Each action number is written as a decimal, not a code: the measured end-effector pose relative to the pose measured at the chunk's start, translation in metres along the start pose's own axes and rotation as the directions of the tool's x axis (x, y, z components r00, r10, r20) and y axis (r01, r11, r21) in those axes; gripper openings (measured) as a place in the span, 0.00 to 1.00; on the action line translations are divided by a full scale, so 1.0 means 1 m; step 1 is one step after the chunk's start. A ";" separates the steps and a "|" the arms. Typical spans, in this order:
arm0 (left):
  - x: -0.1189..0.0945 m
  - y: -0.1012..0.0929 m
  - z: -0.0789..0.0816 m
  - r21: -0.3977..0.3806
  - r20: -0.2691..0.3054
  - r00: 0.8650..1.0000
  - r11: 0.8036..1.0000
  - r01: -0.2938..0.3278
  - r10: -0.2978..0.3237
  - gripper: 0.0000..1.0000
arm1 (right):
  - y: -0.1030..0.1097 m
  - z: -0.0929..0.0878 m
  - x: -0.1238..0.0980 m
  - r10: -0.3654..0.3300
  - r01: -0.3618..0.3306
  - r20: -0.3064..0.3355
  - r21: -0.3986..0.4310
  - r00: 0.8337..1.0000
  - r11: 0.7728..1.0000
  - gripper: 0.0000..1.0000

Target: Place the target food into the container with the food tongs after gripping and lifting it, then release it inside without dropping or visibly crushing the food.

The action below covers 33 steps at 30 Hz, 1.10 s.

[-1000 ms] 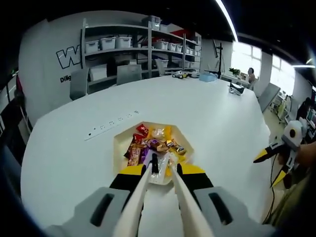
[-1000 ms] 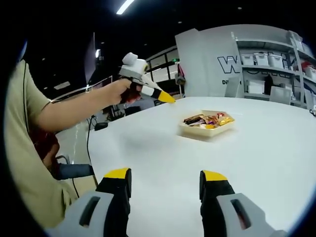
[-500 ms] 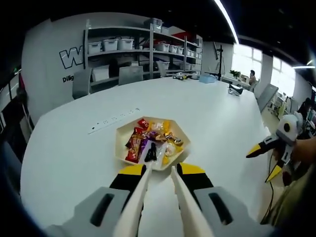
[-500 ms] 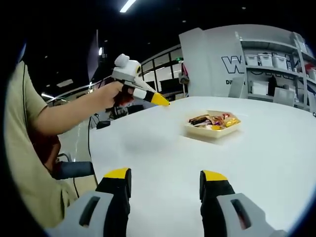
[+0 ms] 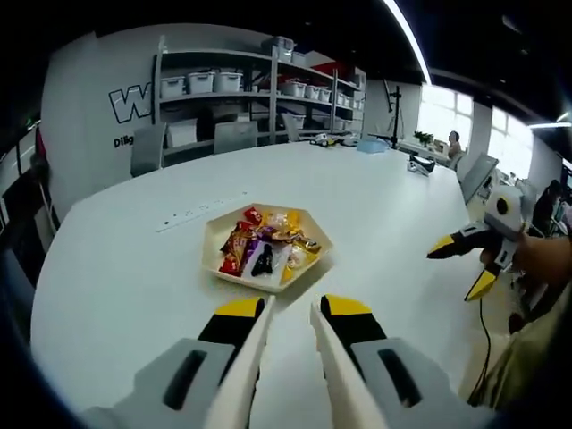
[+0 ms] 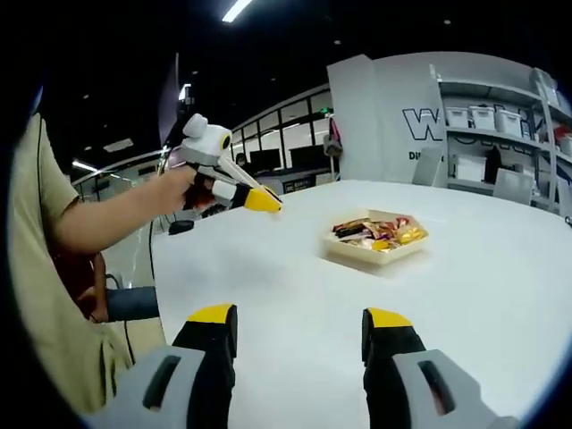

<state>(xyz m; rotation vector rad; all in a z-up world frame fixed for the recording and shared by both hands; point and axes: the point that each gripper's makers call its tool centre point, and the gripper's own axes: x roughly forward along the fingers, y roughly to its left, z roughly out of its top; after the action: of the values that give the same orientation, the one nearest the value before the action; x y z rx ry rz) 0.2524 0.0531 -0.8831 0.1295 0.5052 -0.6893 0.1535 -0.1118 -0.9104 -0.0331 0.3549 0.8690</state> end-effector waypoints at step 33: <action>-0.022 -0.026 -0.044 -0.103 0.086 0.996 0.995 0.016 -0.008 0.24 | -0.013 -0.006 0.018 0.096 -0.097 -0.036 -0.020 0.995 0.995 0.53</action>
<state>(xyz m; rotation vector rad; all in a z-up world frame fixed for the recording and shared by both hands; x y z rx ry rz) 0.2037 0.0576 -0.9091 -0.0004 0.4583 -0.6762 0.1722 -0.1080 -0.9232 -0.0516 0.3827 0.9689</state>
